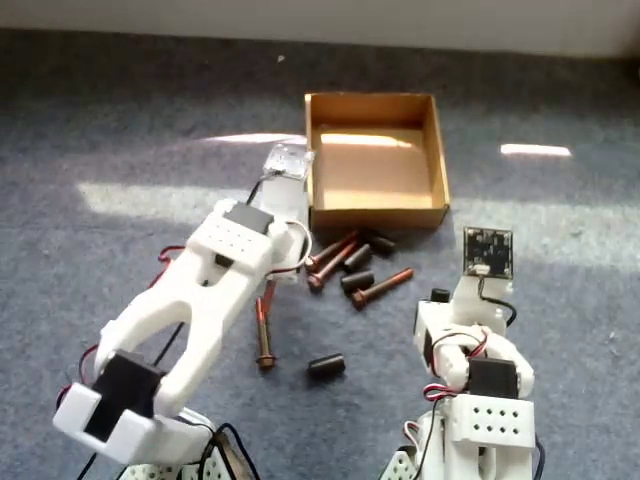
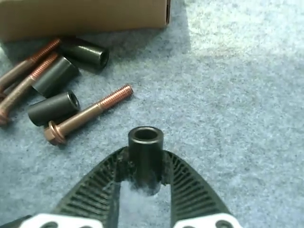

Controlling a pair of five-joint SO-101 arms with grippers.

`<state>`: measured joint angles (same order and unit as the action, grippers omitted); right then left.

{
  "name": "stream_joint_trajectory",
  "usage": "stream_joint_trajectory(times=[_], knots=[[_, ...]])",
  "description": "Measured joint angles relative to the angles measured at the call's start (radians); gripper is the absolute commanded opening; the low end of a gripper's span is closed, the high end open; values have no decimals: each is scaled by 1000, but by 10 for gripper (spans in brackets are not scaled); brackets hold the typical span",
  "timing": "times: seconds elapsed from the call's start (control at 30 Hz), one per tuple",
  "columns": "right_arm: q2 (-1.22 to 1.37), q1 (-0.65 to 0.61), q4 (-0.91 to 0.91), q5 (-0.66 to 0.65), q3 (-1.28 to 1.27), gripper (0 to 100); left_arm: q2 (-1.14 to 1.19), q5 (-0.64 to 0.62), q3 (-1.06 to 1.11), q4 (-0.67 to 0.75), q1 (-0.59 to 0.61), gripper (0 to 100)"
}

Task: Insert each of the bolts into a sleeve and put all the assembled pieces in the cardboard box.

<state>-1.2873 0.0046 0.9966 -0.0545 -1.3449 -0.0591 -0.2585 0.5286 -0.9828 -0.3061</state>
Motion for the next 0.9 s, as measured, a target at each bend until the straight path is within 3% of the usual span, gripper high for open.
stream_joint_trajectory(times=[0.23,0.4,0.7,0.9], knots=[[0,-84,-26,6,0,7,-308,0,146,0,58,5],[0,-117,-51,147,0,8,-479,0,219,2,55,5],[0,-150,-54,215,0,5,-706,-46,434,183,55,5],[-74,-210,-54,215,0,5,-796,-54,485,210,60,5]])
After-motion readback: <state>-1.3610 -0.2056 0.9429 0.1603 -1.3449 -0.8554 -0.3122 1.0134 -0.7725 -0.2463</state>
